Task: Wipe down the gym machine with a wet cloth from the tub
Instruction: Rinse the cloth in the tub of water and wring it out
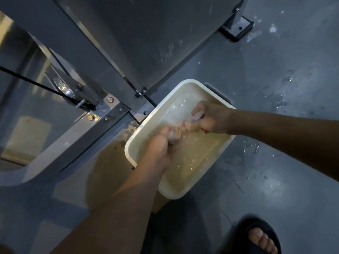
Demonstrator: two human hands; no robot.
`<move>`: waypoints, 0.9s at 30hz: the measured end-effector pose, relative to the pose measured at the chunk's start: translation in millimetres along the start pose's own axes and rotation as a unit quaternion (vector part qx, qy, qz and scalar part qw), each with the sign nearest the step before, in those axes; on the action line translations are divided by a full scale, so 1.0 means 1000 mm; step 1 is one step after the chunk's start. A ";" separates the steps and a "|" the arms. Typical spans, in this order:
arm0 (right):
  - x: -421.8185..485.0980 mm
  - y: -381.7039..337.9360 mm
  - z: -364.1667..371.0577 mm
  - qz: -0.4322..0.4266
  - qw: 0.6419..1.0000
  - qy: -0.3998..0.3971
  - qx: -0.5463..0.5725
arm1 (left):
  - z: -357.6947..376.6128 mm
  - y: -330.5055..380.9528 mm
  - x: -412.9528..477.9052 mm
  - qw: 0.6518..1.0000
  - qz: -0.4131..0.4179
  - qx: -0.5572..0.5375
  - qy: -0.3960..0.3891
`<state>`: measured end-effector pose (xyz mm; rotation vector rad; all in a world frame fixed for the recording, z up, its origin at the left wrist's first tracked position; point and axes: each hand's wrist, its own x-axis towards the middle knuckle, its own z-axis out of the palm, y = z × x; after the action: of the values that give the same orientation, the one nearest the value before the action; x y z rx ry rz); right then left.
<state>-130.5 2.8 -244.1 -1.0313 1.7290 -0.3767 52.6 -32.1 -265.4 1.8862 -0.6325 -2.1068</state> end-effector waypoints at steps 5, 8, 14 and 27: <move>-0.022 -0.007 -0.019 -0.004 0.992 0.009 -0.123 | 0.001 0.006 0.001 0.998 0.057 -0.013 -0.005; -0.014 -0.018 -0.004 0.022 0.983 -0.031 -0.178 | -0.003 0.008 0.004 0.998 0.063 -0.023 -0.012; 0.011 -0.010 0.040 0.087 0.964 0.009 -0.250 | 0.001 0.006 -0.001 0.997 0.078 -0.028 -0.006; 0.008 -0.020 0.039 0.171 0.982 -0.057 0.054 | -0.001 0.008 -0.006 0.997 -0.060 -0.037 -0.025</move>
<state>-87.6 -6.4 -251.4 -0.6488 1.7220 -0.1862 53.1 -36.7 -255.8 1.8796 -0.4541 -2.2248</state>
